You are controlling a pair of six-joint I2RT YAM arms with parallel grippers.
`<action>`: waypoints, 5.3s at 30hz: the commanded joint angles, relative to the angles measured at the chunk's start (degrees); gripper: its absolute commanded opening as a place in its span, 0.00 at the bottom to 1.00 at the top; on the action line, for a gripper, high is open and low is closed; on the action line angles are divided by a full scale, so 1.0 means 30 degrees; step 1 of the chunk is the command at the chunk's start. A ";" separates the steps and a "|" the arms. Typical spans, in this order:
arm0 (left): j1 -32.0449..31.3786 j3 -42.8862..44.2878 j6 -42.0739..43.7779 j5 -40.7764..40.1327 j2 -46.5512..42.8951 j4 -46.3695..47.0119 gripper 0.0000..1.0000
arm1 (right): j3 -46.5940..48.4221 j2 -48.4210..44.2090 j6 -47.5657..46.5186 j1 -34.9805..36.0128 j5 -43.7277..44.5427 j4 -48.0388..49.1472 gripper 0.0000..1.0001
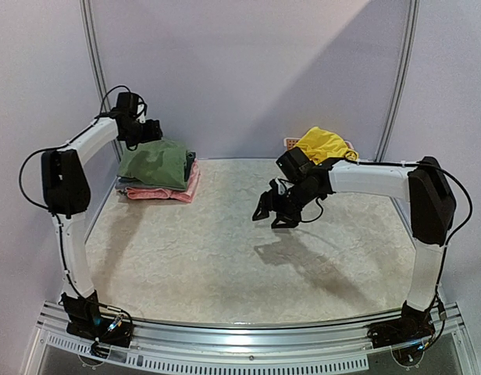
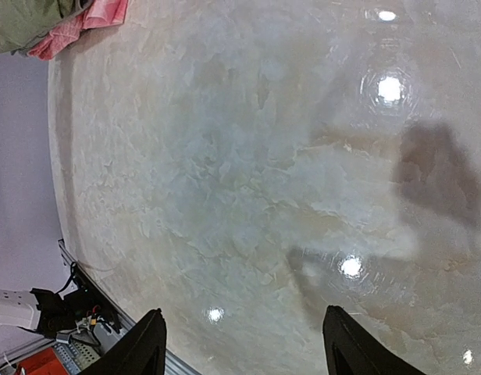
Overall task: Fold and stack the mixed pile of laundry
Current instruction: Adjust the square-folded tank top at the center of the board, then pick up the crumpled shorts from the bin.
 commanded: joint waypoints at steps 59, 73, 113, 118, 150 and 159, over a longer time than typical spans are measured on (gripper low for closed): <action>0.1054 0.2284 -0.2177 0.6283 0.2453 0.1330 0.34 | 0.3230 0.1534 -0.1890 0.0099 0.1124 -0.2994 0.69; 0.0742 0.6089 -0.4960 0.7816 0.7150 0.4018 0.26 | 0.3179 0.1450 -0.2512 0.0099 0.1377 -0.4183 0.69; 0.2035 0.2498 -0.5476 0.7104 0.1854 0.8656 0.69 | 0.8196 0.2214 -0.4487 -0.0127 0.3033 -0.6358 0.70; 0.1878 -0.1263 -0.4611 0.7177 -0.2091 0.7348 0.71 | 1.0505 0.2525 -0.5149 -0.0328 0.3116 -0.6691 0.70; -0.5102 -1.1140 -0.1116 -0.3879 -1.6633 -0.6712 1.00 | 0.8777 -0.1532 -0.5389 -0.4515 0.4648 -0.3791 0.99; -0.3911 -1.3840 -0.4308 -0.3893 -1.7397 -0.6047 1.00 | 0.7620 -0.1020 -0.3850 -0.8690 0.1694 -0.3126 0.99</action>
